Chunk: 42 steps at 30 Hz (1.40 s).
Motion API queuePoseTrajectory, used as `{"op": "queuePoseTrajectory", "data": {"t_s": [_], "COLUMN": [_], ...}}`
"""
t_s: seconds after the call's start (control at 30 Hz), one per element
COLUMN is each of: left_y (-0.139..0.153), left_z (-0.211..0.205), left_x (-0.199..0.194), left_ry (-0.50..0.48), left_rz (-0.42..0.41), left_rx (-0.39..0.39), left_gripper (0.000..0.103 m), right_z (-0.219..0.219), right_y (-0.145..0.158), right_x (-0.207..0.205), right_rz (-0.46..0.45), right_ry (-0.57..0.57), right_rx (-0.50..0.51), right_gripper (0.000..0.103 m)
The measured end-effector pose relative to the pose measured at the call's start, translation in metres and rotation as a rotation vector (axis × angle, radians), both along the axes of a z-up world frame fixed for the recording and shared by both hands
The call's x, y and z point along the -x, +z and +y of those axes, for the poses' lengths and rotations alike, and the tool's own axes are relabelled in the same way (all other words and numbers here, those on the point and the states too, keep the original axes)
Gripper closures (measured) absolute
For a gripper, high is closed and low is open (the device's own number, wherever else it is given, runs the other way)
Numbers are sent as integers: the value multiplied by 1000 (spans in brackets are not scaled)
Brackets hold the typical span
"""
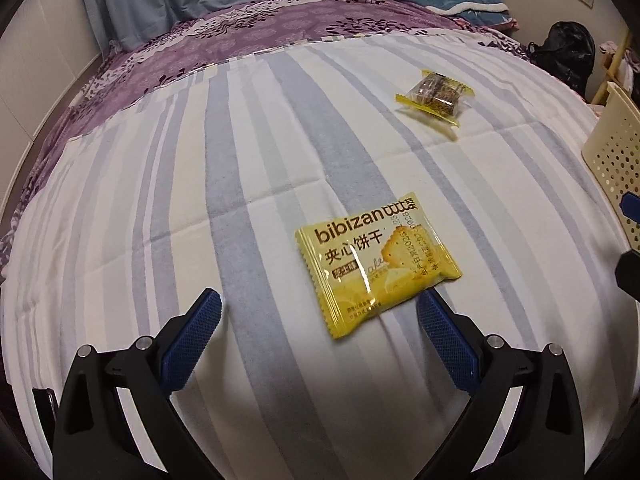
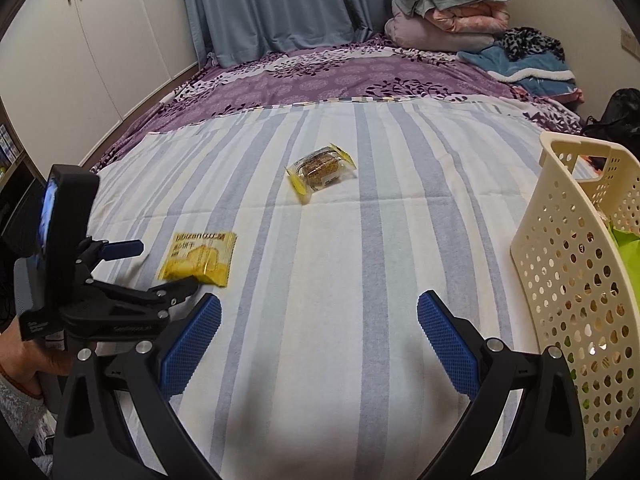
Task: Organize snacks
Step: 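Grasp the yellow bibizan biscuit packet with the left tool, then grasp the clear-wrapped cake with the right tool while the left tool holds the biscuit packet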
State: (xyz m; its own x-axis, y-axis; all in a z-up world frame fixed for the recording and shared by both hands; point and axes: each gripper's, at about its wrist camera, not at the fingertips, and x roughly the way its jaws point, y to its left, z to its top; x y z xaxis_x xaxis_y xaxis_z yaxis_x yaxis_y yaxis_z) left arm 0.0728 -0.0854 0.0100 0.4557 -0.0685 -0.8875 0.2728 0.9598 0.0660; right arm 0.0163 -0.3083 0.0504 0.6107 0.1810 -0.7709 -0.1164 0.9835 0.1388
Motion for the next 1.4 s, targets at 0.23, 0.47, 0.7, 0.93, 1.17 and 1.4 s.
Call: {"op": "queuePoseTrajectory", "data": {"t_s": [0.23, 0.47, 0.7, 0.93, 1.17, 1.4], "left_y": [0, 0, -7, 1, 5, 14], "left_z": [-10, -13, 2, 12, 32, 60], "left_x": [-27, -57, -54, -51, -51, -46], "left_ry": [-8, 4, 49, 63, 114, 174], "left_rz": [-18, -31, -23, -52, -71, -92], "left_rx": [-2, 4, 83, 154, 178, 196], "left_gripper": [3, 3, 10, 52, 54, 54], "right_z": [-3, -5, -7, -1, 0, 3], "right_y": [-6, -11, -17, -20, -27, -34], "right_x": [-5, -12, -23, -37, -59, -103], "right_rz": [18, 31, 53, 59, 88, 107], "right_ry": [-14, -16, -30, -14, -27, -53], "right_rx": [-2, -9, -26, -31, -59, -104], "right_gripper": [5, 5, 5, 5, 5, 5]}}
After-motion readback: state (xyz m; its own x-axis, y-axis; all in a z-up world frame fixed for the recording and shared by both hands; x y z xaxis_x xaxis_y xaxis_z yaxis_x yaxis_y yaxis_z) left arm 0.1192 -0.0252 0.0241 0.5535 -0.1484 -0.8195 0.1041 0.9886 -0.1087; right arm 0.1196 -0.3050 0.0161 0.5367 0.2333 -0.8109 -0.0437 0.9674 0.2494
